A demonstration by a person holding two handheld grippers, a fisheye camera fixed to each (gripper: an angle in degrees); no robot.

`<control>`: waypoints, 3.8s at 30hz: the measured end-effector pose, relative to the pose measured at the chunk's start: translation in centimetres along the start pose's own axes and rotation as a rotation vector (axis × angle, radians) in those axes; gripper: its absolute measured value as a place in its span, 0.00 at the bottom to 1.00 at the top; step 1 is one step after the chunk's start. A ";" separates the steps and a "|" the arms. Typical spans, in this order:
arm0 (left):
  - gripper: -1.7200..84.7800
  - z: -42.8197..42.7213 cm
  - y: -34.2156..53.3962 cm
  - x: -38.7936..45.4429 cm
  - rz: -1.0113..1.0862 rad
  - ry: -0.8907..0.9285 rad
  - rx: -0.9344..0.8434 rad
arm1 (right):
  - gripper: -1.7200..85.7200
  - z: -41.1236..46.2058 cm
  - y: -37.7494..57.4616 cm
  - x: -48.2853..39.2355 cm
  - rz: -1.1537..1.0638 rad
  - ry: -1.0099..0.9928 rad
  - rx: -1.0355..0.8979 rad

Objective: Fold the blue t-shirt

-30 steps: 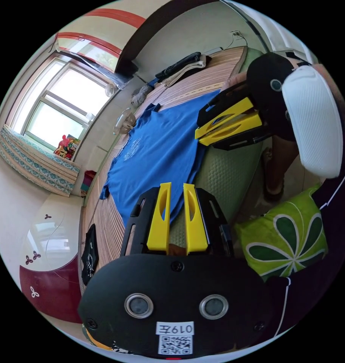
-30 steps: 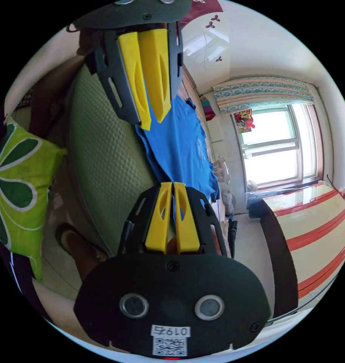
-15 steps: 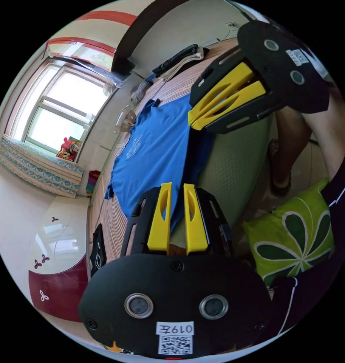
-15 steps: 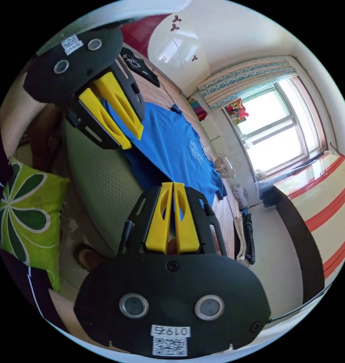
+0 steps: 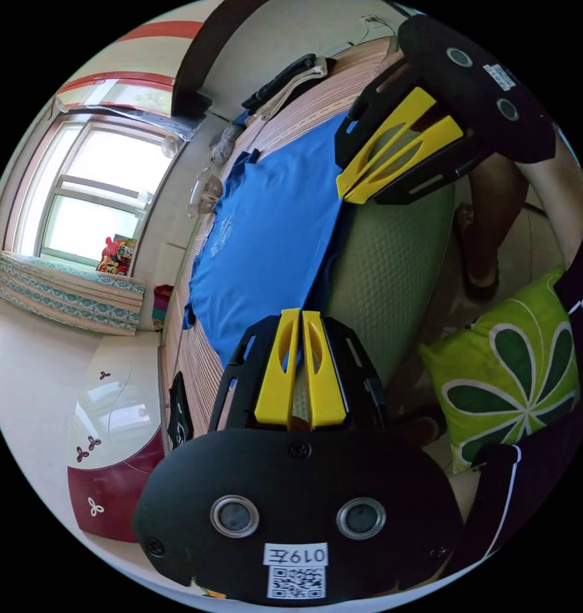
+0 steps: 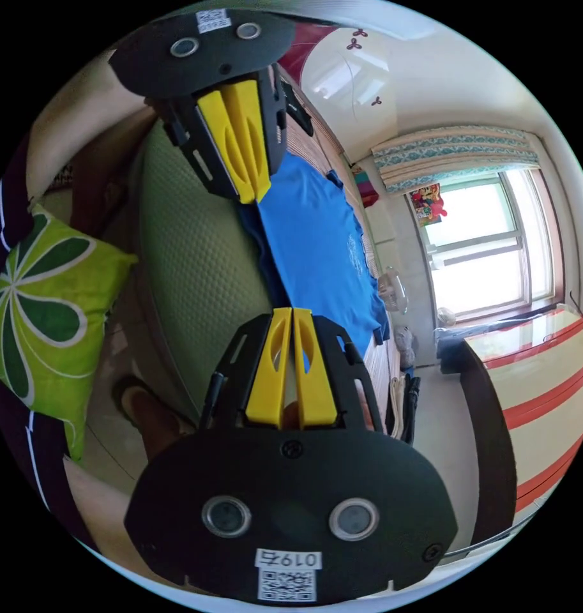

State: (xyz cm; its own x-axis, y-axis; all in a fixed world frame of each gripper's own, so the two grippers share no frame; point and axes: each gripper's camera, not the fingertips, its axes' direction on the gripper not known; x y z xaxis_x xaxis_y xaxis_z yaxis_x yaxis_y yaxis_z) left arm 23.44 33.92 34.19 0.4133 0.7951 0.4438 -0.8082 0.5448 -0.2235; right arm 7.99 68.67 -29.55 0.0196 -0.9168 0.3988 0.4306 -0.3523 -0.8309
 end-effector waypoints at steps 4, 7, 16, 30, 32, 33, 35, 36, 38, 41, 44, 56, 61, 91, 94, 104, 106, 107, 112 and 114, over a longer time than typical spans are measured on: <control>0.03 0.6 0.3 0.3 0.022 0.035 -0.016 | 0.01 0.2 0.1 -0.6 -0.027 -0.030 -0.012; 0.03 0.5 0.5 0.3 0.025 0.026 -0.012 | 0.01 0.2 0.1 -1.2 -0.053 -0.009 -0.012; 0.02 1.6 0.3 0.9 0.041 0.018 -0.033 | 0.04 0.0 0.7 -2.8 -0.080 0.067 -0.024; 0.03 0.4 1.6 0.7 0.064 -0.037 -0.006 | 0.01 1.3 2.8 -1.9 -0.067 0.104 -0.121; 0.03 0.6 1.9 1.1 0.082 -0.005 -0.017 | 0.01 1.5 3.1 -2.4 -0.086 0.077 -0.128; 0.03 1.0 2.0 1.2 0.087 0.003 -0.024 | 0.01 1.6 3.2 -2.6 -0.096 0.081 -0.128; 0.03 1.7 2.2 1.7 0.108 -0.010 -0.028 | 0.01 1.7 3.3 -3.2 -0.123 0.110 -0.118; 0.03 1.7 2.2 1.6 0.108 -0.008 -0.030 | 0.01 1.7 3.4 -3.2 -0.122 0.111 -0.117; 0.03 1.8 2.3 1.0 0.086 0.014 -0.030 | 0.01 1.0 3.6 -2.9 -0.117 0.092 -0.101; 0.03 1.9 2.9 0.7 0.075 0.014 -0.021 | 0.01 -1.5 3.9 -2.6 -0.103 0.026 -0.009; 0.03 2.0 3.1 1.2 0.095 -0.020 -0.024 | 0.01 -3.1 2.8 -1.4 -0.033 0.011 0.066; 0.03 2.9 4.8 0.0 0.063 -0.015 -0.014 | 0.06 -1.2 -0.8 -2.1 -0.069 -0.064 0.145; 0.03 3.5 5.6 -1.1 0.046 0.014 0.001 | 0.02 -0.8 -0.9 -1.7 -0.073 -0.149 0.137; 0.03 1.1 13.0 -9.8 -0.021 0.023 -0.052 | 0.01 2.4 1.3 -2.0 -0.040 -0.143 0.109; 0.03 1.1 12.4 -10.9 0.013 0.086 -0.057 | 0.01 2.4 1.4 -2.0 -0.034 -0.147 0.107; 0.03 2.7 11.8 -10.4 0.099 0.104 -0.103 | 0.01 2.6 2.0 -1.7 -0.030 -0.165 0.114; 0.03 2.8 11.5 -10.2 0.115 0.099 -0.108 | 0.01 2.6 2.0 -1.8 -0.033 -0.161 0.115; 0.03 2.8 11.3 -9.9 0.132 0.091 -0.114 | 0.01 2.5 2.1 -1.8 -0.034 -0.160 0.114; 0.03 3.1 10.5 -8.9 0.188 0.069 -0.133 | 0.01 2.4 2.2 -1.7 -0.030 -0.161 0.114; 0.03 3.2 10.3 -8.5 0.207 0.063 -0.140 | 0.01 2.3 2.2 -1.7 -0.028 -0.161 0.114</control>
State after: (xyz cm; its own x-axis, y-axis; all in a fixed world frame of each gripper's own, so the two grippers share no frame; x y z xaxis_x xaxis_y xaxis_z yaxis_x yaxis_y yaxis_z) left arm 10.29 31.88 30.85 0.2742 0.9060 0.3224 -0.8140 0.3972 -0.4238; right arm 11.03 69.92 -31.20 0.1461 -0.8618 0.4857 0.5324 -0.3453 -0.7729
